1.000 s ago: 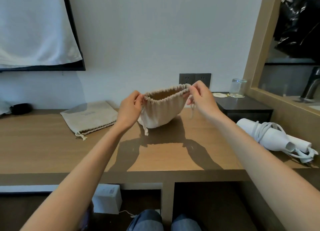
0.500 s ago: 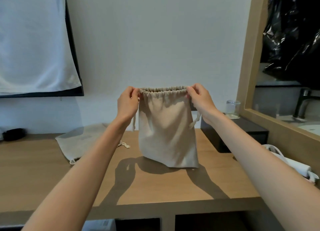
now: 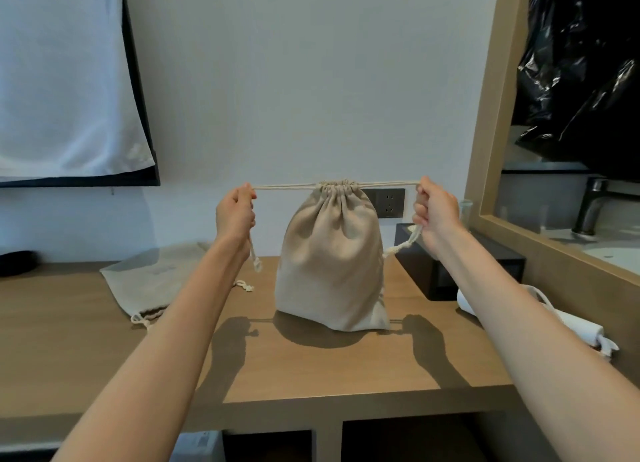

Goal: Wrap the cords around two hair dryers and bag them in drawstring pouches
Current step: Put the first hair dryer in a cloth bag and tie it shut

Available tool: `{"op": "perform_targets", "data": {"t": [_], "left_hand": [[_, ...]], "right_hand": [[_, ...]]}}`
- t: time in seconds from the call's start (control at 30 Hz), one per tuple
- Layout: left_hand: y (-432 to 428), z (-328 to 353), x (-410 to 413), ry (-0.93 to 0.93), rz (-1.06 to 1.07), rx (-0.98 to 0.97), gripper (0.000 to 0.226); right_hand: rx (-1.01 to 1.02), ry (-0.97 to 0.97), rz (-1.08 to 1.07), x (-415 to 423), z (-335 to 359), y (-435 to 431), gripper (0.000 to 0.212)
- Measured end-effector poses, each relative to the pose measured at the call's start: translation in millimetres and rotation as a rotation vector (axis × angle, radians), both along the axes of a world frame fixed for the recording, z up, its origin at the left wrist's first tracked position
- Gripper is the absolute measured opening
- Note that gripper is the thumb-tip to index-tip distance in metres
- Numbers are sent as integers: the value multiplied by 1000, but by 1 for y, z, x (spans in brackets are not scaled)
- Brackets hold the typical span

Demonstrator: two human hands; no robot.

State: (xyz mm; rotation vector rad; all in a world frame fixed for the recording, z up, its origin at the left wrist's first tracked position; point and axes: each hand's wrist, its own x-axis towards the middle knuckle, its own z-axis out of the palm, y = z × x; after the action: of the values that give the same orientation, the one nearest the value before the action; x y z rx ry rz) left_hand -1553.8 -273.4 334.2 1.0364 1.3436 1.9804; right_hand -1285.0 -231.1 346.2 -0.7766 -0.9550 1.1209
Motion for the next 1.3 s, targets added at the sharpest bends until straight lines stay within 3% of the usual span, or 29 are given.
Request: {"op": "perform_targets", "data": {"t": [0.07, 0.2, 0.33, 0.5, 0.57, 0.67, 0.73, 0.9, 1.07, 1.2, 1.3], "left_hand": [[-5, -2, 8, -24, -44, 24, 31], [-12, 1, 27, -401, -425, 70, 36], [-23, 11, 56, -425, -630, 167, 33], [-42, 28, 72, -636, -726, 252, 33], [-48, 26, 75, -440, -676, 223, 34], [-49, 13, 81, 190, -367, 279, 32], [-48, 2, 84, 523, -159, 354, 33], [-55, -21, 79, 752, 59, 439, 32], [-62, -30, 84, 828, 49, 415, 24], [-66, -55, 87, 458, -362, 174, 30], [-73, -85, 95, 389, -507, 57, 29]], "right_hand": [[33, -57, 1, -1, -1, -3, 34], [20, 28, 165, -16, 4, -15, 24], [44, 112, 368, -35, 11, -27, 23], [34, 441, 482, -40, 19, -49, 27], [90, 333, 381, -42, 19, -57, 30], [272, -75, 145, -46, 11, -62, 31], [344, -225, 52, -49, 1, -62, 31], [333, -260, -131, -40, -23, -52, 35], [351, -404, -199, -35, -35, -52, 33], [367, -684, -146, -16, -52, -56, 32], [319, -812, -74, -1, -74, -62, 32]]}}
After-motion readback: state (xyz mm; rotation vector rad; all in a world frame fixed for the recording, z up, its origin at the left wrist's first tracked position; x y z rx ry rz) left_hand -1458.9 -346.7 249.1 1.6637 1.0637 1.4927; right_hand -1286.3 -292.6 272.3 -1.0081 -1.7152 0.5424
